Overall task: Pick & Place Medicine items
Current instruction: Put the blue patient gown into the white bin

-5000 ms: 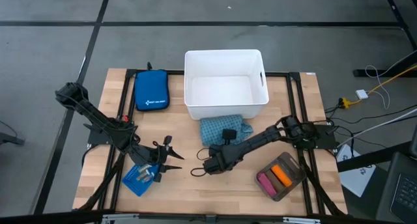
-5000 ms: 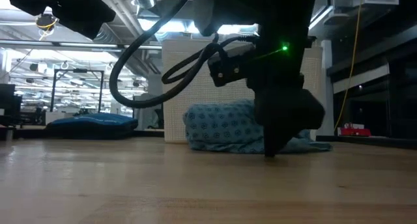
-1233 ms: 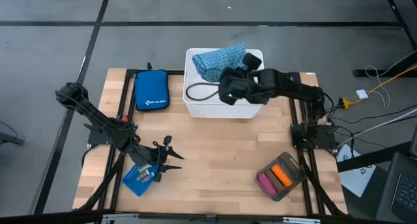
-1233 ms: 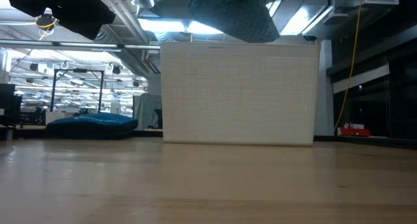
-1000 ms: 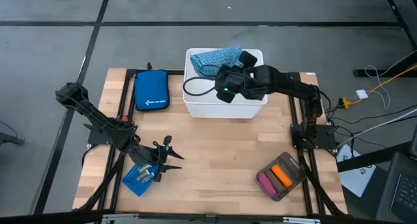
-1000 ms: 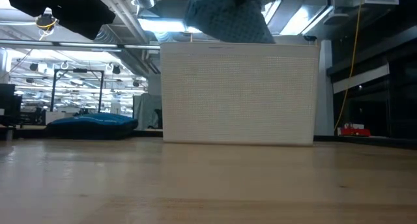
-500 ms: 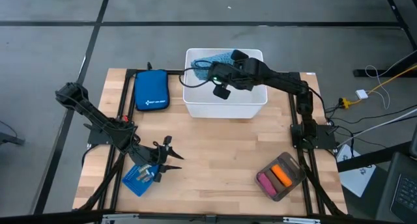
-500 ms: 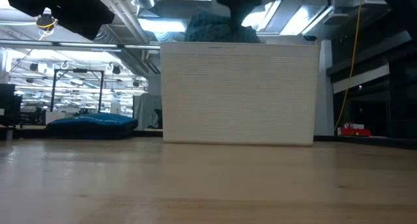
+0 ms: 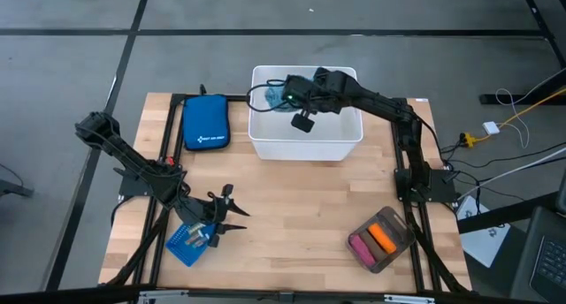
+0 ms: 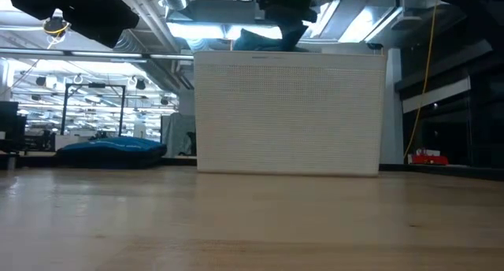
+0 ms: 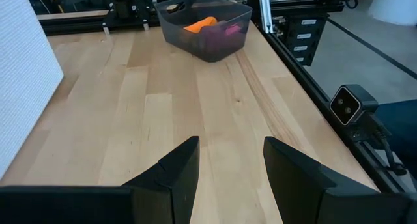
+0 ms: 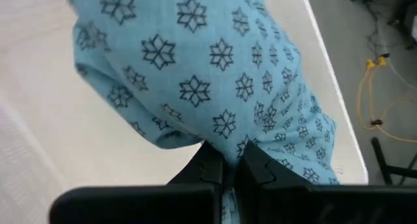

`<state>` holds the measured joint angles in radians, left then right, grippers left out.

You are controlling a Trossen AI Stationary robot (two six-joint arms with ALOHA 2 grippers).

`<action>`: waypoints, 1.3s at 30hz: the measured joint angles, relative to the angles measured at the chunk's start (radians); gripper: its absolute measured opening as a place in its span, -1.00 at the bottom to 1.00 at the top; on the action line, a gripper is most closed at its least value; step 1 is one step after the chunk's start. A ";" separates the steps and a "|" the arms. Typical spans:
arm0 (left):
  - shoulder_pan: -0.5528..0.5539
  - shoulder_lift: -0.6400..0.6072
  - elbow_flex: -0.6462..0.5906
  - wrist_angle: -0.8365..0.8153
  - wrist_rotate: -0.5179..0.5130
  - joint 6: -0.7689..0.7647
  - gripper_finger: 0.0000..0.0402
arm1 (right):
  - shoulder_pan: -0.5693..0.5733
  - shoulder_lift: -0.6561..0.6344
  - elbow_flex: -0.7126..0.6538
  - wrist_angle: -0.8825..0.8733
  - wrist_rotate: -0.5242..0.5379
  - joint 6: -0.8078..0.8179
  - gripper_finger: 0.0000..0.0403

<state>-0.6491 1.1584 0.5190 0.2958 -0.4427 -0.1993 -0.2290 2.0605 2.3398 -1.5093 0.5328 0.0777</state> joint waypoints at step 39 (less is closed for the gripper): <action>0.000 0.013 0.000 0.000 -0.008 -0.025 -0.16 | -0.034 0.000 0.001 -0.015 -0.072 0.020 -0.52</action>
<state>-0.6491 1.1714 0.5190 0.2955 -0.4507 -0.2241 -0.2630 2.0605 2.3405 -1.5247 0.4610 0.0975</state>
